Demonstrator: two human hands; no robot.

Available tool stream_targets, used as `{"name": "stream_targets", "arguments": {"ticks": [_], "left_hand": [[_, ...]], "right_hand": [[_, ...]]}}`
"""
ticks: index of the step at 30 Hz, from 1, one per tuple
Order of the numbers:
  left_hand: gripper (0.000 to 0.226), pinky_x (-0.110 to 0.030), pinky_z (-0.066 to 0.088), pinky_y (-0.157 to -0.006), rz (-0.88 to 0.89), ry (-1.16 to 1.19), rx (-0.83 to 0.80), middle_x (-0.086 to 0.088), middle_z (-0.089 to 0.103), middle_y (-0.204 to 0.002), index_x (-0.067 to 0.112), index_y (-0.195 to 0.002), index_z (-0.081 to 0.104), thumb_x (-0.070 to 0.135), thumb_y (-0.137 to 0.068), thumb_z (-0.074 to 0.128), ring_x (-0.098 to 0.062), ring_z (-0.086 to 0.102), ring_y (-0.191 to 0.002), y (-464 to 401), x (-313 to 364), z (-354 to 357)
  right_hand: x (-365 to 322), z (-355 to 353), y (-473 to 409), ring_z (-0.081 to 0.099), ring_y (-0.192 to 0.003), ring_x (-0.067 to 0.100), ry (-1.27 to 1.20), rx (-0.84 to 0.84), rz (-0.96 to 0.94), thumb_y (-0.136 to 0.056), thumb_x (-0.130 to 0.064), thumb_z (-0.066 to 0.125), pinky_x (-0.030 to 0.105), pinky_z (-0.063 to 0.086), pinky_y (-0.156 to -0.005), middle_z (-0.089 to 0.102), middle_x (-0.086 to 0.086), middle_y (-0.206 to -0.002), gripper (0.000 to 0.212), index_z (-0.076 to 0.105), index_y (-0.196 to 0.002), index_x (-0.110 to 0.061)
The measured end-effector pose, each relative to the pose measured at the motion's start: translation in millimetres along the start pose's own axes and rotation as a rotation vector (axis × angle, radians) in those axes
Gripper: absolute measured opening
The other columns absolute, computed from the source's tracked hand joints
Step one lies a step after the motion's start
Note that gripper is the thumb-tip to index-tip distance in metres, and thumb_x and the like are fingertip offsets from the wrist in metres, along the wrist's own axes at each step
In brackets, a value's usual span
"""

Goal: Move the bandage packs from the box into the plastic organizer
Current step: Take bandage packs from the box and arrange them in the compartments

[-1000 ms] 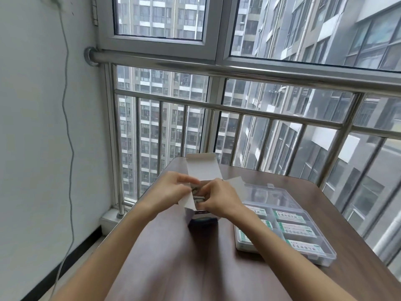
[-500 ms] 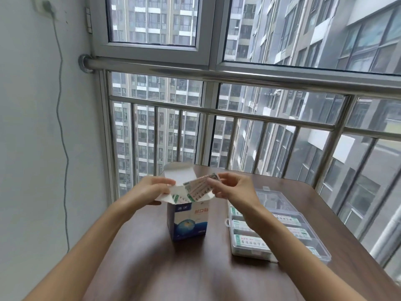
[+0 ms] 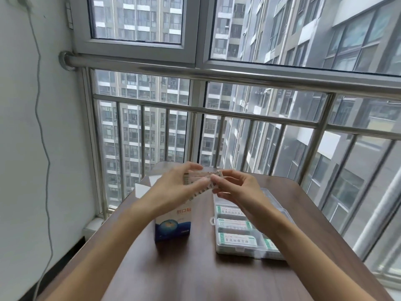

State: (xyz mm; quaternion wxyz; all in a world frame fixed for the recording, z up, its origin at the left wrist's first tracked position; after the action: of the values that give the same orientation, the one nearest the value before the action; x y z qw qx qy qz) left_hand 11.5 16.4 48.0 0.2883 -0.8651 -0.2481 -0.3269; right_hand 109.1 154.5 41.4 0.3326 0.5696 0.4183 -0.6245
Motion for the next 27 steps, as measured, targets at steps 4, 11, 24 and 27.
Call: {"name": "stream_targets", "arguments": {"ticks": [4,11,24,27], "left_hand": [[0.027,-0.018,0.052,-0.056,-0.159,0.425,-0.058,-0.004,0.069,-0.094,0.017,-0.119,0.062,0.026,-0.094,0.056,-0.008,0.069,-0.074,2,5,20],[0.019,-0.018,0.054,-0.058,-0.291,0.664,-0.079,-0.007,0.073,-0.087,0.009,-0.110,0.067,0.011,-0.094,0.057,-0.005,0.070,-0.068,6,6,63],[0.027,-0.027,0.058,-0.057,-0.355,0.617,-0.131,-0.001,0.071,-0.085,0.020,-0.103,0.064,0.023,-0.103,0.037,-0.008,0.068,-0.067,3,13,97],[0.031,-0.024,0.055,-0.052,-0.329,0.588,-0.205,-0.003,0.071,-0.088,0.025,-0.100,0.061,0.037,-0.103,0.033,-0.013,0.072,-0.070,0,21,101]], "right_hand": [[2,-22,11,0.068,-0.076,0.014,0.018,0.029,0.001,-0.081,-0.016,0.069,0.020,0.055,-0.072,0.074,0.010,-0.087,0.023,0.068,-0.100,-0.004],[20,-51,29,0.070,-0.071,0.010,0.035,0.117,0.048,-0.077,-0.007,0.072,0.015,0.053,-0.064,0.075,0.007,-0.083,0.025,0.068,-0.102,-0.014],[26,-83,38,0.068,-0.070,0.010,0.172,0.202,-0.013,-0.077,-0.010,0.074,0.016,0.053,-0.064,0.075,0.007,-0.080,0.022,0.072,-0.099,-0.010],[26,-80,33,0.068,-0.072,0.013,0.222,0.247,-0.070,-0.077,-0.009,0.075,0.016,0.053,-0.064,0.073,0.009,-0.083,0.020,0.073,-0.097,-0.010]]}}
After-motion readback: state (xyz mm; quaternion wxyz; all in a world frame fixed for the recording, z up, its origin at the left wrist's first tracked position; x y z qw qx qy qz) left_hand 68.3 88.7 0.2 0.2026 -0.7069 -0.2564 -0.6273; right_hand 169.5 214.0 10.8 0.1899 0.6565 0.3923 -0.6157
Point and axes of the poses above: each hand's wrist, its own y-axis away from the middle knuckle, its own z-axis out of the palm, x = y × z, the point moved 2 cm from there along -y, towards the middle knuckle
